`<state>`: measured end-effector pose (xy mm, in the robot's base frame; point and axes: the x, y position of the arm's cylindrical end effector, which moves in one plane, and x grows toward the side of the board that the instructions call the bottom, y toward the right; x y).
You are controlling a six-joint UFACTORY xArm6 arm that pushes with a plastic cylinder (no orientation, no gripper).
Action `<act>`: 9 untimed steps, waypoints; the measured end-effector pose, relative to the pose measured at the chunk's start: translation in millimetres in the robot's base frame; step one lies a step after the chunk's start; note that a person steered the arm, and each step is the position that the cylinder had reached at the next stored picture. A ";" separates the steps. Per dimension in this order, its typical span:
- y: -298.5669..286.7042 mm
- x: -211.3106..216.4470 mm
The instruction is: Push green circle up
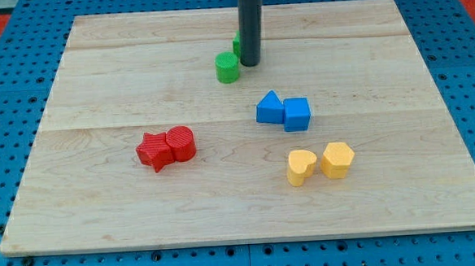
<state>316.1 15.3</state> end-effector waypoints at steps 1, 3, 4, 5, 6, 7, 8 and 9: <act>-32.1 33.8; -60.3 105.0; -55.3 134.2; -113.8 114.7; -113.9 101.3; -104.6 108.7; -102.3 103.3; -102.3 85.7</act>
<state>401.8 -87.0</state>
